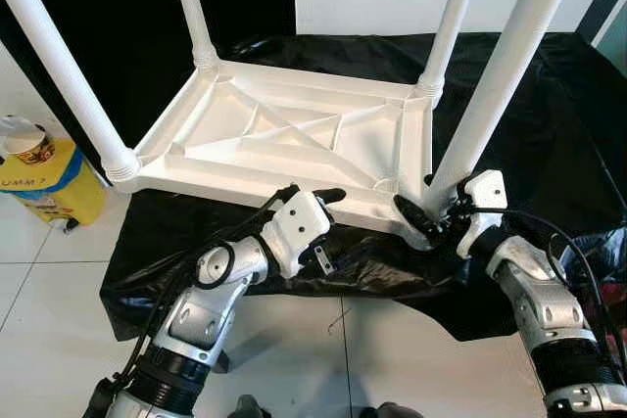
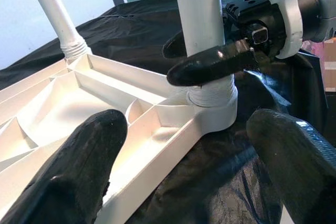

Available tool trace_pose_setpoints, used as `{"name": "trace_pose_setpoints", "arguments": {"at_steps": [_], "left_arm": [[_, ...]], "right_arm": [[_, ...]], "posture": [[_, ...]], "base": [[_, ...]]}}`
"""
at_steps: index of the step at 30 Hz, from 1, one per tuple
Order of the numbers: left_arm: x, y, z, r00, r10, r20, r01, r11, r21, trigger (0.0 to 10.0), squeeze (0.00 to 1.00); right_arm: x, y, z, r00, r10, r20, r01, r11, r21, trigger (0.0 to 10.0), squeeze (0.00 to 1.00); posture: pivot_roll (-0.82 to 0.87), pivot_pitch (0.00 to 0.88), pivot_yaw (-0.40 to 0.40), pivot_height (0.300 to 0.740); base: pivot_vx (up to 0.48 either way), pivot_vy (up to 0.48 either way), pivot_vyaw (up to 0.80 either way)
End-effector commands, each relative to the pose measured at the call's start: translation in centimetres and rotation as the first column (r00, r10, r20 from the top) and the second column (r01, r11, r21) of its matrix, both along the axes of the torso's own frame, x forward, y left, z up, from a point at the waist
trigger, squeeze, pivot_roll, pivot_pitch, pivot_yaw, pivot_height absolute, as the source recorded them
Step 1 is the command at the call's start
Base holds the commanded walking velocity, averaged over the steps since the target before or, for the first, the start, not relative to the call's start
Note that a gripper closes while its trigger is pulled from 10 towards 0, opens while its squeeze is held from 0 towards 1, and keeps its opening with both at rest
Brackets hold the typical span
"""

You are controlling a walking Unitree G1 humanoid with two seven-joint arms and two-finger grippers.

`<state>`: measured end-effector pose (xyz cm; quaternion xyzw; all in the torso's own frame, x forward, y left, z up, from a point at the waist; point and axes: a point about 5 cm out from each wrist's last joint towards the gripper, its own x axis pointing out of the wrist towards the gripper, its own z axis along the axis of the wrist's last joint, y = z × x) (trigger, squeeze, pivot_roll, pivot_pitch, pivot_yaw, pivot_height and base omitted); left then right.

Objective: Building children table

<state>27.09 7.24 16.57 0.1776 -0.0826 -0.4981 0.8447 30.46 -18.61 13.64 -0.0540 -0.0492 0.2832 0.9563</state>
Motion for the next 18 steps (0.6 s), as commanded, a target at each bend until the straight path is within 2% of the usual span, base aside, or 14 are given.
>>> {"name": "trace_pose_setpoints", "arguments": {"at_steps": [1,7,8,12,14,18], "left_arm": [[0.2,0.2,0.0,0.999,0.047,0.008,-0.046,0.999,-0.006,10.0,0.00],[0.2,0.2,0.0,0.999,0.047,0.008,-0.047,0.999,-0.007,10.0,0.00],[0.2,0.2,0.0,0.999,0.047,0.009,-0.047,0.999,-0.009,10.0,0.00],[0.2,0.1,0.0,0.999,0.047,0.009,-0.047,0.999,-0.011,10.0,0.00],[0.2,0.1,0.0,0.999,0.046,0.008,-0.046,0.999,-0.013,10.0,0.00],[0.2,0.1,0.0,0.999,0.045,0.009,-0.045,0.999,-0.014,10.0,0.00]], "right_arm": [[0.0,0.2,-0.6,1.000,0.013,-0.020,-0.013,1.000,-0.022,0.0,0.00],[0.0,-0.2,-1.1,0.999,-0.024,-0.042,0.023,0.999,-0.022,0.0,0.00],[0.0,-0.2,-1.2,0.998,-0.045,-0.048,0.045,0.999,-0.016,10.0,0.00],[0.0,-0.1,-1.3,0.996,-0.076,-0.053,0.076,0.997,-0.006,10.0,0.00],[0.1,0.0,-1.5,0.984,-0.168,-0.055,0.168,0.986,-0.022,10.0,0.00],[0.0,0.0,-1.8,0.971,-0.231,-0.063,0.228,0.973,-0.040,10.0,0.00]], "posture": [[-0.02,0.061,-0.030,0.740],[-0.02,0.060,-0.033,0.740],[-0.02,0.059,-0.033,0.740],[-0.02,0.059,-0.034,0.740],[-0.02,0.058,-0.035,0.740],[-0.02,0.056,-0.040,0.740]], "base": [[0.000,0.000,0.00],[0.000,0.000,0.00],[0.000,0.000,0.00],[0.000,0.000,0.00],[0.000,0.000,0.00],[0.000,0.000,0.00]]}}
